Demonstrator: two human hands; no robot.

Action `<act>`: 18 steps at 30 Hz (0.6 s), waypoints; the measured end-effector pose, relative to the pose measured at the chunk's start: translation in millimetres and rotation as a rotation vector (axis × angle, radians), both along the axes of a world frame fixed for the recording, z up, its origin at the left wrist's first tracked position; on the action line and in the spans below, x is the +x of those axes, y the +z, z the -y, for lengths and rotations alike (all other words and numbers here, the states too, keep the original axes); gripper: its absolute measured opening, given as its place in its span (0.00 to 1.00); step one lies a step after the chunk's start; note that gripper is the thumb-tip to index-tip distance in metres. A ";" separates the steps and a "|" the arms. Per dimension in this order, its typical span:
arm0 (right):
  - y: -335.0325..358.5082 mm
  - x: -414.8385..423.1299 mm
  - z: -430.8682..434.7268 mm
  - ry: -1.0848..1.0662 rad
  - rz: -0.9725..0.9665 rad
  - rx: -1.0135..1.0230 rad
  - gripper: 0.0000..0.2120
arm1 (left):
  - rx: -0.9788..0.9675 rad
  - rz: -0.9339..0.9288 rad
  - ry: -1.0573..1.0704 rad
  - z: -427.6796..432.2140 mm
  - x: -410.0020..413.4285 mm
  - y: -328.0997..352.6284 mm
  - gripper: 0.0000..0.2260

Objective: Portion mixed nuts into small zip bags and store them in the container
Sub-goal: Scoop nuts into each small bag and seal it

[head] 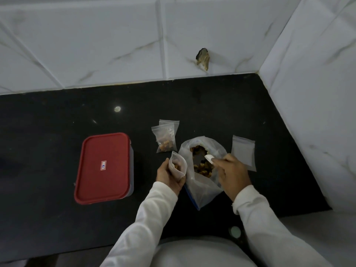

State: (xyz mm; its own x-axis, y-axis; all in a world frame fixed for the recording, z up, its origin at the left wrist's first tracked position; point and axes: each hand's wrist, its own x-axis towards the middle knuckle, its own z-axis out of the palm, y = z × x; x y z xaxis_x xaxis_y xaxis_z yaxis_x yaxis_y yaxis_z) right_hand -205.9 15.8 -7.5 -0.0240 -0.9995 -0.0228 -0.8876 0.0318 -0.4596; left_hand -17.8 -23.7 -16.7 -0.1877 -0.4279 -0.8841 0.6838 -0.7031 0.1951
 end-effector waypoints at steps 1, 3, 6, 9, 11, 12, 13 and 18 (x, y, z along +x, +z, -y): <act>-1.0 1.4 1.8 0.041 -0.053 0.012 0.16 | 0.006 0.004 0.001 -0.2 0.0 0.0 0.12; -1.1 3.5 5.3 0.082 -0.120 0.038 0.16 | 0.020 0.007 0.010 -0.4 0.2 -2.5 0.12; -0.1 5.1 7.0 0.060 -0.074 0.093 0.13 | 0.030 0.007 0.034 -0.7 -1.7 -5.6 0.13; -1.6 2.7 5.3 0.014 0.022 0.087 0.09 | 0.024 0.027 0.038 0.1 -5.3 -8.2 0.14; -5.4 2.0 2.9 0.034 0.009 0.103 0.08 | 0.032 0.030 0.036 0.7 -6.1 -10.2 0.15; -7.2 2.2 2.0 0.041 0.006 0.109 0.09 | 0.037 0.028 0.033 0.9 -6.0 -10.8 0.15; -8.2 2.6 1.6 0.042 0.007 0.108 0.10 | 0.041 0.027 0.032 1.0 -5.9 -10.7 0.15; -8.9 1.0 6.4 -0.010 0.205 0.021 0.08 | 0.044 0.024 0.043 1.7 -7.9 -9.5 0.14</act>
